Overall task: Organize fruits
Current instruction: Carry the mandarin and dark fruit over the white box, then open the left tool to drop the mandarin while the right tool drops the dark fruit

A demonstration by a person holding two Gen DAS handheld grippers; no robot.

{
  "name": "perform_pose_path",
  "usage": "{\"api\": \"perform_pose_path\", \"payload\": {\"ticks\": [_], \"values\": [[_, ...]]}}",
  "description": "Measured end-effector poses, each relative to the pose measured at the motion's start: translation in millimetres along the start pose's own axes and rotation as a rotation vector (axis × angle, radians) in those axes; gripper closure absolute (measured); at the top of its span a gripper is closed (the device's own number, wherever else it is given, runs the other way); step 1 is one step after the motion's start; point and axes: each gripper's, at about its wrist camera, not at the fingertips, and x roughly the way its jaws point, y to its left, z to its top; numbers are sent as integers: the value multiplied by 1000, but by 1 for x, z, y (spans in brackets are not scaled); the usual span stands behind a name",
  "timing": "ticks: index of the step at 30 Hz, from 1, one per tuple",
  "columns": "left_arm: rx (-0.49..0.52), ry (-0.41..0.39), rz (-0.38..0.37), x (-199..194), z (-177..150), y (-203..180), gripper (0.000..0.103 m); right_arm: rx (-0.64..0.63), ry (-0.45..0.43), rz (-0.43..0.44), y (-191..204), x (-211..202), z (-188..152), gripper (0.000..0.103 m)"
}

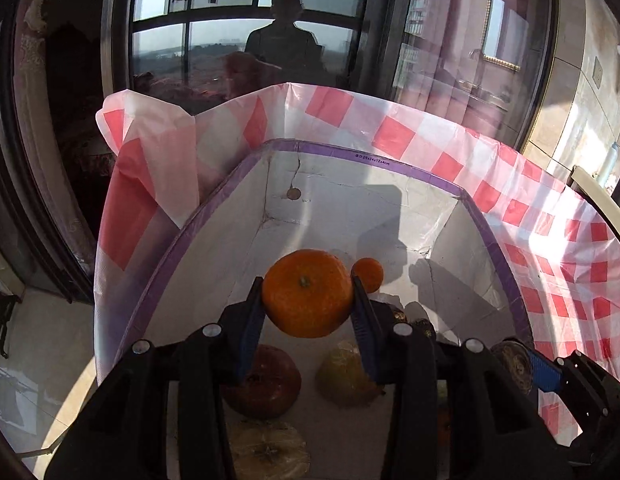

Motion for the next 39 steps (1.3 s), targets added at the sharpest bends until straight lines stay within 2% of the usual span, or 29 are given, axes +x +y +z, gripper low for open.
{"api": "perform_pose_path", "payload": {"ticks": [2, 4, 9, 18, 24, 27, 29, 31, 33, 34, 35, 36, 39], "values": [[25, 58, 29, 9, 1, -3, 61, -48, 58, -18, 7, 12, 2, 63], [35, 92, 19, 14, 2, -5, 61, -87, 125, -43, 12, 26, 4, 63], [21, 189, 9, 28, 1, -3, 61, -151, 218, -133, 17, 43, 8, 63], [17, 255, -2, 35, -1, -3, 62, -214, 336, -200, 15, 68, 20, 63], [5, 333, -16, 47, -1, -2, 61, -253, 429, -230, 12, 86, 28, 62], [1, 345, -36, 49, -2, -1, 60, -249, 457, -223, 9, 91, 30, 57], [2, 338, -45, 47, -2, -2, 50, -215, 457, -178, 6, 91, 33, 46], [4, 326, -47, 43, -2, -2, 35, -208, 446, -171, 5, 90, 33, 41], [27, 313, -38, 39, -3, -6, 30, -223, 440, -190, 7, 91, 31, 34], [45, 299, -38, 36, -2, -9, 24, -238, 440, -196, 9, 92, 29, 30], [59, 288, -44, 32, -2, -11, 18, -247, 435, -197, 10, 92, 29, 30], [68, 278, -45, 28, -2, -13, 6, -236, 432, -184, 10, 91, 30, 29], [61, 228, -55, 19, 3, -12, 2, -187, 432, -132, 5, 90, 33, 22]]}}
